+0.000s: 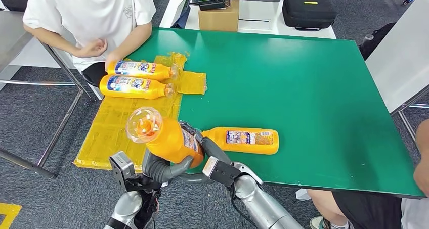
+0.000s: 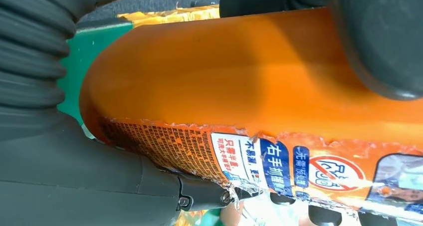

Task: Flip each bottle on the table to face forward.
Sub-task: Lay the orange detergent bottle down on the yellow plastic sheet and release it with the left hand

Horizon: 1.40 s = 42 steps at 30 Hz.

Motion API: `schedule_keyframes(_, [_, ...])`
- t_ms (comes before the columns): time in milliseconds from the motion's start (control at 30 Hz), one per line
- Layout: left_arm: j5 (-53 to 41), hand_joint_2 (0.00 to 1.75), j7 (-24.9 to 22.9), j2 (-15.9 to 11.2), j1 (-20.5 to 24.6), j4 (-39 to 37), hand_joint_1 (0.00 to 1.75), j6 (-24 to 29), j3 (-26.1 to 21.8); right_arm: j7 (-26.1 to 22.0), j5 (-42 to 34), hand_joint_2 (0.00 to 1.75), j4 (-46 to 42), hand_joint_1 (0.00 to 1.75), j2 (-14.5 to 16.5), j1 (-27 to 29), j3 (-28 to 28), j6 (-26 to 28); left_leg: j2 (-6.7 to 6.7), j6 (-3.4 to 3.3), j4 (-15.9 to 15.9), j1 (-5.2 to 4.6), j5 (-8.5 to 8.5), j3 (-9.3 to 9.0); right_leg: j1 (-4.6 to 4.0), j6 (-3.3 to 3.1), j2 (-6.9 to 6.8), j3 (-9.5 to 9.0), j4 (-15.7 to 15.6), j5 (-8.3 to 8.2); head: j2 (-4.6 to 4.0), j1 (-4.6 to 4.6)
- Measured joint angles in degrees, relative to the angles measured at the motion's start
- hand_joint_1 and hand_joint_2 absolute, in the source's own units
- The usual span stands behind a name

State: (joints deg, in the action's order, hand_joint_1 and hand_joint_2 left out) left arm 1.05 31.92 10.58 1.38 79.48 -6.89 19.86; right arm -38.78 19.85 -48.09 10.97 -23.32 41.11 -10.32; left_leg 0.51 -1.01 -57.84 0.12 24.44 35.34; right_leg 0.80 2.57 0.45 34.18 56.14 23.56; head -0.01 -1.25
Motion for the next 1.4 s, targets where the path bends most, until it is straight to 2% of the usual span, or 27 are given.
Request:
schedule_keyframes(300, [-0.66, 1.75, 0.37, -0.01, -1.14, 1.01, 1.75, -1.24, -0.67, -0.32, -0.75, 0.00, 0.48, 0.00, -0.63, 0.69, 0.69, 0.96, -0.02, 0.00, 0.00, 0.00, 0.01, 0.01, 0.00, 0.00, 0.01, 0.04, -0.02, 0.00, 0.01, 0.00])
schedule_keyframes(400, [-2.51, 1.75, 0.08, -0.02, -1.28, 1.50, 1.75, -0.85, -0.64, -0.54, -0.88, 0.00, 0.26, 0.00, -0.89, 1.53, 0.46, 2.82, -0.01, 0.00, 0.00, 0.00, 0.01, 0.00, 0.00, 0.00, 0.00, 0.03, -0.02, 0.00, 0.01, -0.01])
schedule_keyframes(567, [-12.83, 1.75, -4.08, -0.52, -0.76, 2.33, 1.75, 7.46, -1.03, -0.98, 0.31, 0.00, -3.89, 0.00, -1.45, 7.00, -3.11, 8.62, 0.03, 0.00, 0.00, 0.00, 0.01, 0.02, 0.00, 0.00, -0.02, 0.03, -0.01, 0.01, 0.01, 0.01])
schedule_keyframes(700, [-21.30, 1.75, -7.65, -1.54, 1.77, 0.54, 1.75, 14.02, -3.87, -1.31, 2.58, 0.00, -10.18, 0.00, -2.04, 11.35, -6.29, 13.09, 0.00, 0.00, 0.00, 0.00, 0.01, 0.03, -0.01, -0.01, -0.02, 0.06, -0.01, 0.01, 0.01, 0.01])
schedule_keyframes(900, [-35.37, 1.75, -8.78, -2.41, 5.82, -3.24, 1.75, 23.96, -7.65, -1.34, 1.90, 0.00, -17.11, 0.00, -3.47, 15.03, -6.80, 16.10, 0.00, 0.01, 0.00, 0.02, 0.00, 0.02, -0.01, 0.00, -0.02, 0.03, 0.00, 0.00, 0.00, 0.01])
schedule_keyframes(1300, [-38.18, 1.75, -9.02, -2.85, 7.08, -5.52, 1.75, 25.58, -8.34, -1.34, 1.62, 0.00, -20.73, 0.00, -4.53, 16.68, -6.80, 16.46, 0.00, 0.00, 0.00, 0.00, 0.01, 0.04, 0.00, 0.00, -0.01, 0.05, -0.01, 0.00, 0.01, 0.00])
schedule_keyframes(1400, [-43.00, 1.75, -10.14, -3.01, 7.21, -5.86, 1.75, 27.48, -8.29, -1.34, 1.19, 0.00, -20.90, 0.00, -4.67, 16.73, -6.80, 16.75, 0.00, 0.00, 0.00, 0.01, 0.01, 0.03, -0.01, 0.00, -0.01, 0.05, -0.01, 0.00, 0.01, 0.00])
